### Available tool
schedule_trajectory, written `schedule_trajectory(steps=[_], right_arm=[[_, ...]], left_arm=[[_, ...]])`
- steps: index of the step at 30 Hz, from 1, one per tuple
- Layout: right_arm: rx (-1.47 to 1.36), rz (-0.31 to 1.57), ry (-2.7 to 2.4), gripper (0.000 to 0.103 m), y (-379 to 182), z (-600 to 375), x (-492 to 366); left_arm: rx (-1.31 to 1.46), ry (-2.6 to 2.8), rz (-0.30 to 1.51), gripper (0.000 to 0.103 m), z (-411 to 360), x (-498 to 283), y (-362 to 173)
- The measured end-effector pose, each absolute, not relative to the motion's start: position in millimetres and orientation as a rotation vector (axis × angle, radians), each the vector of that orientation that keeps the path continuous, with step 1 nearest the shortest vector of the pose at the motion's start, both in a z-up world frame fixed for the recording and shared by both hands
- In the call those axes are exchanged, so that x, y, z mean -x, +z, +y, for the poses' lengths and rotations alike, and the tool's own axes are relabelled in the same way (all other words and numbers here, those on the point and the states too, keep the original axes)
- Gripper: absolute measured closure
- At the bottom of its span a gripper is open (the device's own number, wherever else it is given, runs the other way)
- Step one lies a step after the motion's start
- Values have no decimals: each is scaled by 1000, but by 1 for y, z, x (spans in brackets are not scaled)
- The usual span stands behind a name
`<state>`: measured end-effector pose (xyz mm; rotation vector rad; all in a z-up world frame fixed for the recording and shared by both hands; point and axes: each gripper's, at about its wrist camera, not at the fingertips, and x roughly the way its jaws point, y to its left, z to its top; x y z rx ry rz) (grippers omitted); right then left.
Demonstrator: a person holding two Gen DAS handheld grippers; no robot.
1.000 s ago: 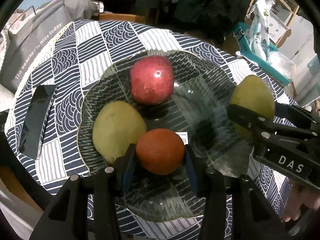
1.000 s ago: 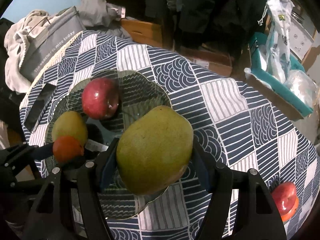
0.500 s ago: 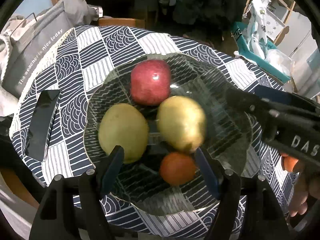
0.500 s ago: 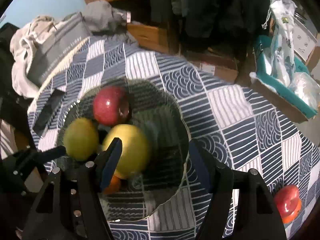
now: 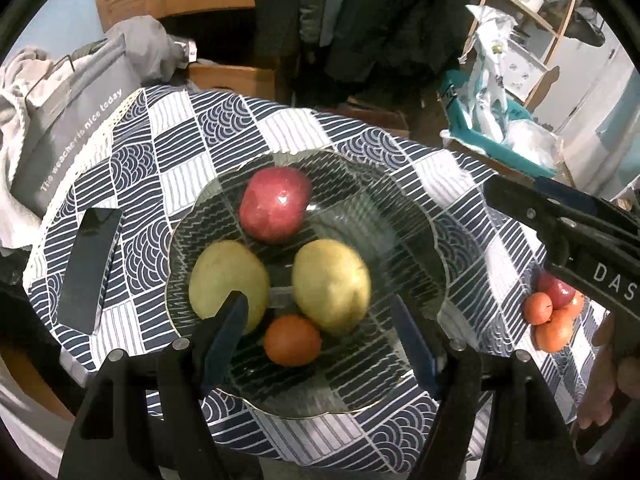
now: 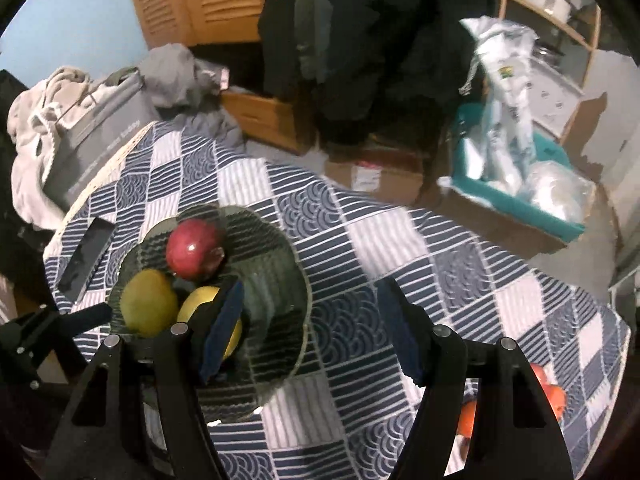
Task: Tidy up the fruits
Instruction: 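Withdraw both grippers from the bowl toward the remaining apple and oranges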
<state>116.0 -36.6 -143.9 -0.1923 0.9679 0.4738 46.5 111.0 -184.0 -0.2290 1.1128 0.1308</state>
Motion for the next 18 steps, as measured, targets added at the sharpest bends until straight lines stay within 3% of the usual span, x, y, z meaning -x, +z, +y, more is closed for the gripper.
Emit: schedule_trajectory(steps=[18], right_arm=[[203, 846, 350, 26, -93, -90, -87]], left_arm=[[200, 63, 1050, 27, 77, -46, -150]])
